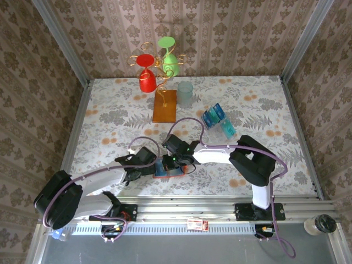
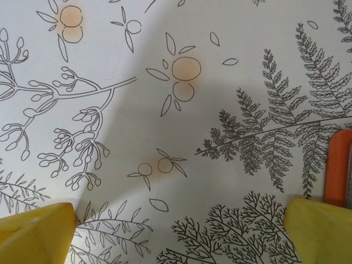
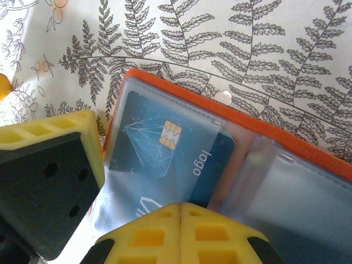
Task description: Put the credit cards into the card holder
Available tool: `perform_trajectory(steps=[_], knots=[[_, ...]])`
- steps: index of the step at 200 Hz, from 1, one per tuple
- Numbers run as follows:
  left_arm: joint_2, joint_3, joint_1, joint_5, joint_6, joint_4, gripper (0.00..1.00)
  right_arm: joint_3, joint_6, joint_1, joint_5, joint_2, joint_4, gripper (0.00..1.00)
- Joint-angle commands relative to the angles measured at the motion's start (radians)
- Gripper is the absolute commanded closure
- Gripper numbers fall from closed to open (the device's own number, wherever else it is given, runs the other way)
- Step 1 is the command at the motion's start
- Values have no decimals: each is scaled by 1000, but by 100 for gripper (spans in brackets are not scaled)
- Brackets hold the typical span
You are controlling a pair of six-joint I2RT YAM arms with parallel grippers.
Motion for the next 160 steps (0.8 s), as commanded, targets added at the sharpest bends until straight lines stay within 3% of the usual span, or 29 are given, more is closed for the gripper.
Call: perform_trajectory(steps=[1,47,91,138,160], knots=[[43,-15,11,39,7,40,0,29,1,4,-25,31,-24,98],[23,-13,11,40,7,33,0,39,-3,-1,-31,18,-37,98],[-80,9,36,24,24,-27,0,33,-13,-17,-14,-104,-66,94],[-200,40,82,52,69,-72,0,-17,-34,-42,51,-231,-116,70],[-228,51,89,79,94,-50,0,-58,-53,-54,112,-280,-153,51]])
